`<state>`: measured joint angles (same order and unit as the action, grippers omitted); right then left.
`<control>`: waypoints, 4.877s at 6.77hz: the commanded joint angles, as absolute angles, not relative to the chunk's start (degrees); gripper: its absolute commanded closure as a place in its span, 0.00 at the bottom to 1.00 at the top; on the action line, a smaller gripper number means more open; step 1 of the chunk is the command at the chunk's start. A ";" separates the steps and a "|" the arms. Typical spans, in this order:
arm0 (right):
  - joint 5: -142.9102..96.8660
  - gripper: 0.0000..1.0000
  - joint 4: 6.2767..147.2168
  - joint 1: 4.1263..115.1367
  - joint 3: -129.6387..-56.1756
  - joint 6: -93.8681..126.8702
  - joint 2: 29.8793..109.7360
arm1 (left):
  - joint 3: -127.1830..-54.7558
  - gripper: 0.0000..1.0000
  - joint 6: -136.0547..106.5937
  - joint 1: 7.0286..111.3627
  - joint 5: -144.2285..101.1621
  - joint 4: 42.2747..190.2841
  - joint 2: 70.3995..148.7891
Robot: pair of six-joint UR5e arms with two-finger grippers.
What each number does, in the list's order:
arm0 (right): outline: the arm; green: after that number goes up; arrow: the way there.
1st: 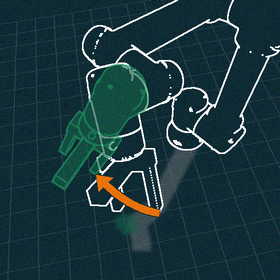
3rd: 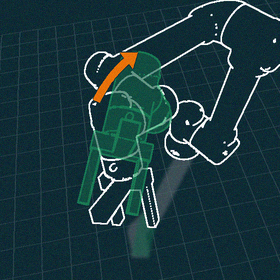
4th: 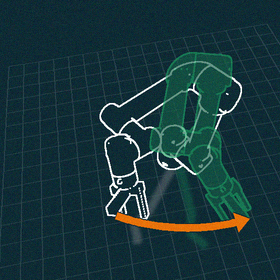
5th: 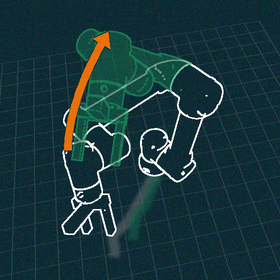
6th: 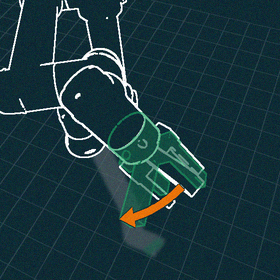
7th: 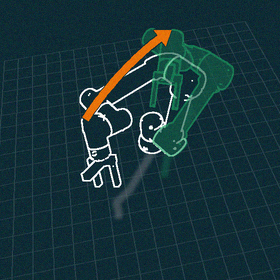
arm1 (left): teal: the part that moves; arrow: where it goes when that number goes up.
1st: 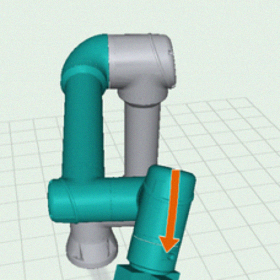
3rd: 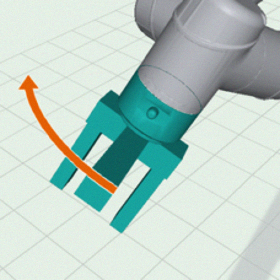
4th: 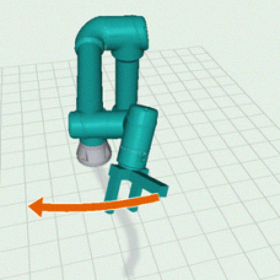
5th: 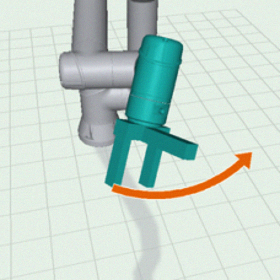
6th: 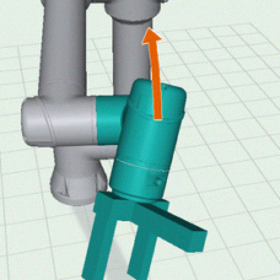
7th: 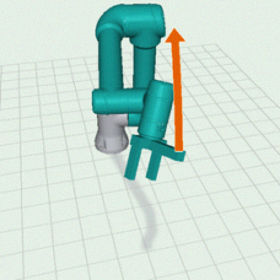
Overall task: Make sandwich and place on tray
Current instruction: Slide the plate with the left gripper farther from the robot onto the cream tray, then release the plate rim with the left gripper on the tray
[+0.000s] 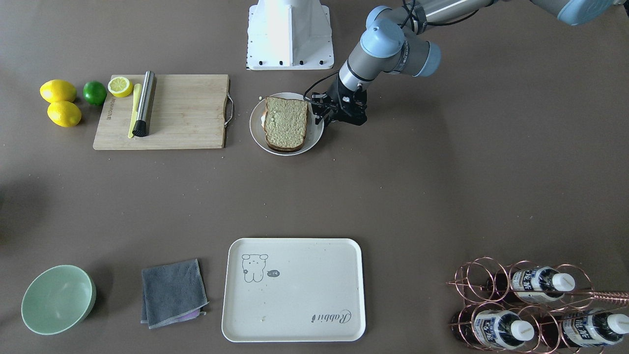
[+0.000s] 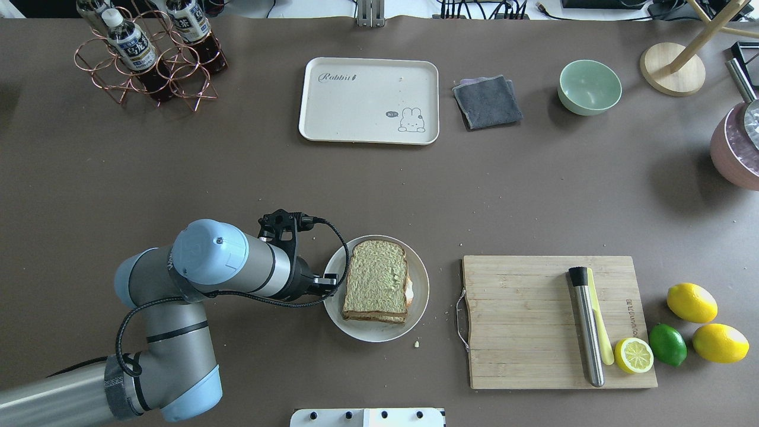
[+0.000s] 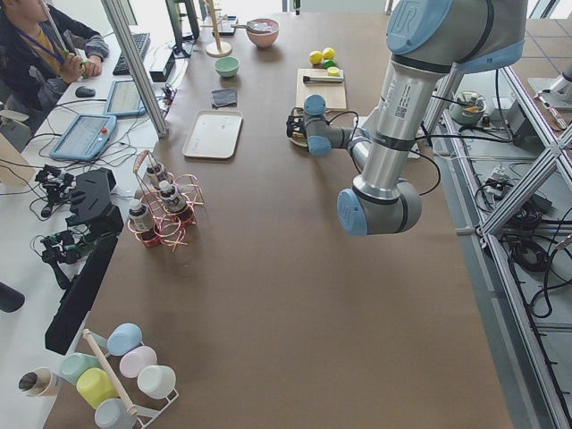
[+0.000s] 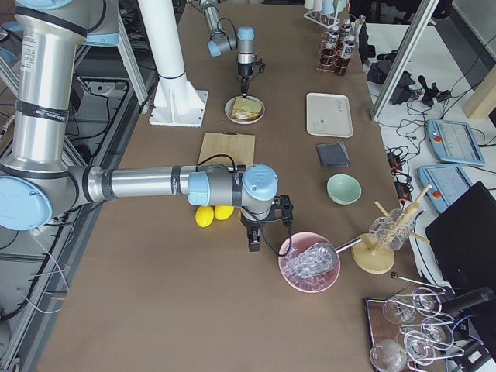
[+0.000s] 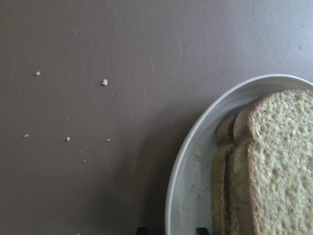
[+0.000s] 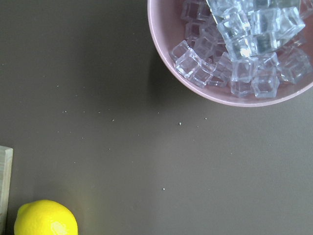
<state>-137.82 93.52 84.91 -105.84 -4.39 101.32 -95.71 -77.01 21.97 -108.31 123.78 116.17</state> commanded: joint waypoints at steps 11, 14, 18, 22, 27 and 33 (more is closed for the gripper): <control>-138.16 0.00 93.34 84.90 -106.00 -4.31 101.16 | -61.10 1.00 -73.92 45.96 -123.05 126.97 141.44; -138.25 0.00 93.25 84.90 -105.91 -4.31 100.90 | -45.74 1.00 -72.61 46.93 -122.70 135.42 147.29; -138.25 0.00 93.25 84.90 -105.99 -4.31 101.25 | -39.57 1.00 -72.60 47.28 -122.08 137.81 150.72; -138.43 0.00 93.08 84.90 -106.17 -4.31 101.95 | -37.45 1.00 -73.12 47.29 -120.51 138.95 152.23; -138.52 0.00 93.16 84.81 -106.17 -4.31 101.34 | -36.91 1.00 -76.20 46.76 -117.87 140.71 152.23; -139.04 0.00 93.43 84.81 -106.35 -4.22 101.51 | -37.00 0.46 -75.85 47.81 -117.95 140.71 152.05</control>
<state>-138.97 93.33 84.82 -106.51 -4.22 101.50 -36.93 -75.93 47.20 -117.72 140.74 152.06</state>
